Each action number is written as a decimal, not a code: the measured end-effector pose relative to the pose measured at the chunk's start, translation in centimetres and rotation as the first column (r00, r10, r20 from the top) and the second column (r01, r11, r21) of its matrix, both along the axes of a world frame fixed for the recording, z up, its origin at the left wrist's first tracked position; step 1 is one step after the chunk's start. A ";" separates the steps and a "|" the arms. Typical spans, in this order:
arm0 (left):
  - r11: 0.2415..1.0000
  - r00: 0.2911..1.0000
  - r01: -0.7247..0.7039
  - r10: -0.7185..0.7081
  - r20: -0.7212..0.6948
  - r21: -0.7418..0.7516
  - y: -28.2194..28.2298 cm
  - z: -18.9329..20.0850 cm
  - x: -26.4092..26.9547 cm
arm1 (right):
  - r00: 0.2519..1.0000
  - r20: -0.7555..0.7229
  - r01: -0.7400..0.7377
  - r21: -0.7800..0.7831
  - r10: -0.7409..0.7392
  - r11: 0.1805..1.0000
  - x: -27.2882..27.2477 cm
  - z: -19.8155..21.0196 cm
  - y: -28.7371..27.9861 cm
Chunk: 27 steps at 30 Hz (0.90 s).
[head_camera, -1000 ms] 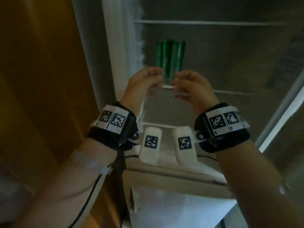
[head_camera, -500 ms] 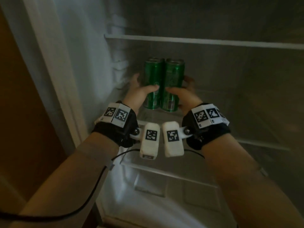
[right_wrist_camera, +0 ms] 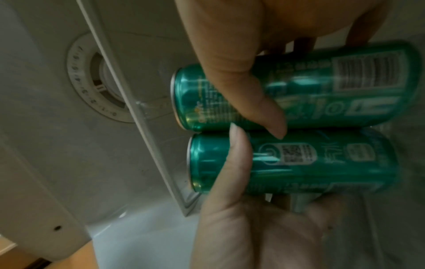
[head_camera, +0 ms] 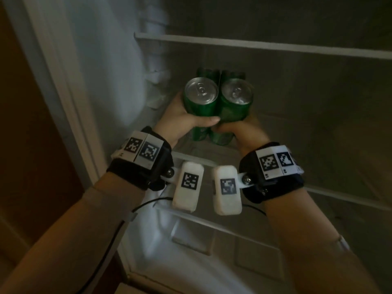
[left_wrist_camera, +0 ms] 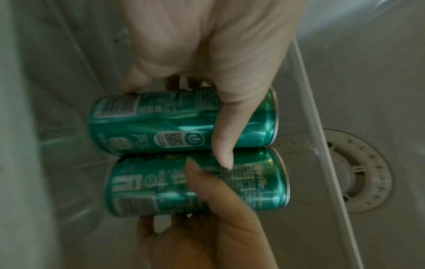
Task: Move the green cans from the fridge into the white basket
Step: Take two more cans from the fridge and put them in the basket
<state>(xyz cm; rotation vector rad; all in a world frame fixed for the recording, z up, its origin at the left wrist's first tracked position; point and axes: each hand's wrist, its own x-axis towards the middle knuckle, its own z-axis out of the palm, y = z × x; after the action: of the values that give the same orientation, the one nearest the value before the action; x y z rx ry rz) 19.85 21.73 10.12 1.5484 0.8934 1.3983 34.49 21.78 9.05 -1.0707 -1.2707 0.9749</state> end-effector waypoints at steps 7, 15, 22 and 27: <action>0.984 0.991 -0.096 0.080 0.108 0.150 -5.2 -3.3 -2.6 | 0.994 0.043 -0.107 0.226 0.100 0.968 -2.4 -1.0 -4.4; 0.959 0.960 -0.228 0.194 0.200 0.166 -19.6 -4.0 -10.8 | 0.937 0.171 -0.350 0.448 0.306 0.823 -10.5 -0.7 -15.0; 0.829 0.842 -0.537 0.514 0.165 0.159 -42.5 -5.4 -20.1 | 0.678 0.133 -0.706 0.394 0.723 0.589 -22.8 -2.0 -32.0; 0.642 0.633 -0.765 0.733 0.251 0.053 -61.9 -6.7 -26.4 | 0.257 0.109 -0.949 0.215 0.960 0.230 -34.4 -5.3 -47.2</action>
<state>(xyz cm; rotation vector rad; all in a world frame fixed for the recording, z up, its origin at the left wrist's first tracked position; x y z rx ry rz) -6.53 -40.17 3.42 1.1079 1.4219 2.2282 0.06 -25.46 3.79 0.1348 -1.9992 1.6766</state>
